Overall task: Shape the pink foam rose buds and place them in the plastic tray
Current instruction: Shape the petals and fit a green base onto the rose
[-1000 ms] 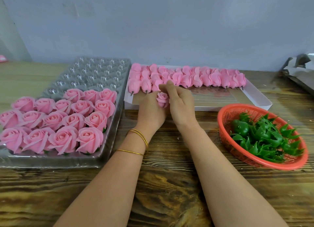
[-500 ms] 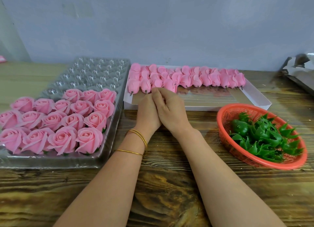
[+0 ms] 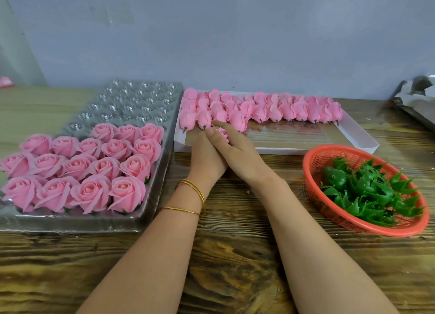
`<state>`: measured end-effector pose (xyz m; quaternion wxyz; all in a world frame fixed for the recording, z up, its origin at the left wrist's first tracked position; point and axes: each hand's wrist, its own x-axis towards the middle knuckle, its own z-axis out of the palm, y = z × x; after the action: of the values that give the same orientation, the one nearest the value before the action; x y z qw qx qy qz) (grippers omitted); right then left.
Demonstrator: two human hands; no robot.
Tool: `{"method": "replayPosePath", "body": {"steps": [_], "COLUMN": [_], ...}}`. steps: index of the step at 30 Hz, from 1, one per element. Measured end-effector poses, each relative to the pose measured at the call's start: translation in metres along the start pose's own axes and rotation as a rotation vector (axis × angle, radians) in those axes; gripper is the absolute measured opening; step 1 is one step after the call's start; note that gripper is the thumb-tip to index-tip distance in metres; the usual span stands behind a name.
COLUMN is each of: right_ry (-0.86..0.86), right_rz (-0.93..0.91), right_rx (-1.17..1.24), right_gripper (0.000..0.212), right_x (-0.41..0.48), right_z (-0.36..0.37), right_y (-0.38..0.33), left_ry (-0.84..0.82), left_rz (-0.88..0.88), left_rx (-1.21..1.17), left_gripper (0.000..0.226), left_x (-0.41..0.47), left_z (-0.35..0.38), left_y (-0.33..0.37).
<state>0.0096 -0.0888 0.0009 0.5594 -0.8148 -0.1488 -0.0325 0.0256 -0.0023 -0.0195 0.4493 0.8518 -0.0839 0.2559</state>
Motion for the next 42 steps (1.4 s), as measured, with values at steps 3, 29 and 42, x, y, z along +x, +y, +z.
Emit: {"method": "replayPosePath", "body": {"steps": [3, 29, 42], "right_ry": [-0.047, 0.158, 0.105], "right_rz": [0.036, 0.040, 0.019], "right_rx": [0.079, 0.424, 0.484], "right_gripper": [0.054, 0.026, 0.020], "right_x": [-0.001, 0.008, 0.006], "right_z": [-0.002, -0.004, -0.007], "right_y": [0.000, 0.000, -0.001], "left_ry": [-0.009, -0.036, -0.161], "left_rz": [-0.044, -0.038, -0.200], "left_rx": [-0.070, -0.290, -0.528], "left_gripper": [0.048, 0.033, 0.020], "left_x": [-0.001, 0.001, 0.000], "left_z": [-0.003, 0.001, 0.001], "left_y": [0.004, 0.006, 0.007]}}
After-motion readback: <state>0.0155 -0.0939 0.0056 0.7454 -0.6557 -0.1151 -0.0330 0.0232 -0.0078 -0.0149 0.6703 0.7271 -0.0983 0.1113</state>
